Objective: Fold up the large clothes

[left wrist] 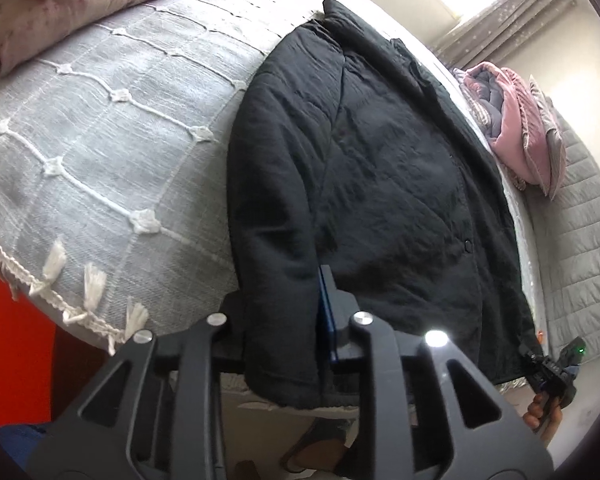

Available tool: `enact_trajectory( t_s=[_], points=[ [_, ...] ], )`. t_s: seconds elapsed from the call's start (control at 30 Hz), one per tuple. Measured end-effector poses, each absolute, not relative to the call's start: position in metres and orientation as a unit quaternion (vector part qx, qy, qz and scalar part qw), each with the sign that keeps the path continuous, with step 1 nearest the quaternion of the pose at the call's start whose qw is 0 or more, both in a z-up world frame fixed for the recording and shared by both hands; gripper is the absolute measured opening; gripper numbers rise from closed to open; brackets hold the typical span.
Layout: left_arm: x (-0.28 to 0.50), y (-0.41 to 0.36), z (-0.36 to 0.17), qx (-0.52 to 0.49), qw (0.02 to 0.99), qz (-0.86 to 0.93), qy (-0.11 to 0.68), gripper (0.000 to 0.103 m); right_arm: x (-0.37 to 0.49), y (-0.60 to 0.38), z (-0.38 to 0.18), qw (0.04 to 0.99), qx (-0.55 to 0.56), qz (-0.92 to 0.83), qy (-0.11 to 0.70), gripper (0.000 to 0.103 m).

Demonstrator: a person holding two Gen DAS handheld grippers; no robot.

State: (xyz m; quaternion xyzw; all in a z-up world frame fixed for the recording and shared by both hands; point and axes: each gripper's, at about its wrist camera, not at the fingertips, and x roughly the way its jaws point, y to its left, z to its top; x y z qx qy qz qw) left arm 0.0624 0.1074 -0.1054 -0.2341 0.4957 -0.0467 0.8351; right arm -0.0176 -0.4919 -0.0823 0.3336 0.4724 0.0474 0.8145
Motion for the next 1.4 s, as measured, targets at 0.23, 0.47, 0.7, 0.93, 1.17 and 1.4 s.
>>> enact_trajectory(
  t_s=[0.23,0.47,0.7,0.93,1.17,1.4],
  points=[
    [0.057,0.097,-0.084,-0.202,0.86,-0.044,0.467,0.01,-0.025,-0.485,-0.057,0.841,0.321,0.08,0.429,0.006],
    [0.021,0.105,-0.021,-0.216,0.892,-0.046,0.394,0.009,-0.065,-0.498,-0.021,0.86,0.337,0.104,0.368,0.005],
    [-0.039,0.117,0.035,-0.228,0.911,-0.062,0.338,0.008,-0.125,-0.515,0.034,0.889,0.326,0.129,0.294,0.004],
    [-0.042,0.11,0.036,-0.221,0.912,-0.078,0.338,0.009,-0.127,-0.514,0.032,0.888,0.333,0.126,0.293,0.004],
    [-0.036,0.115,0.025,-0.236,0.902,-0.08,0.354,0.009,-0.125,-0.513,0.021,0.876,0.365,0.138,0.284,0.004],
    [-0.049,0.124,0.038,-0.248,0.902,-0.074,0.345,0.008,-0.142,-0.507,0.05,0.889,0.357,0.147,0.248,0.004]
  ],
)
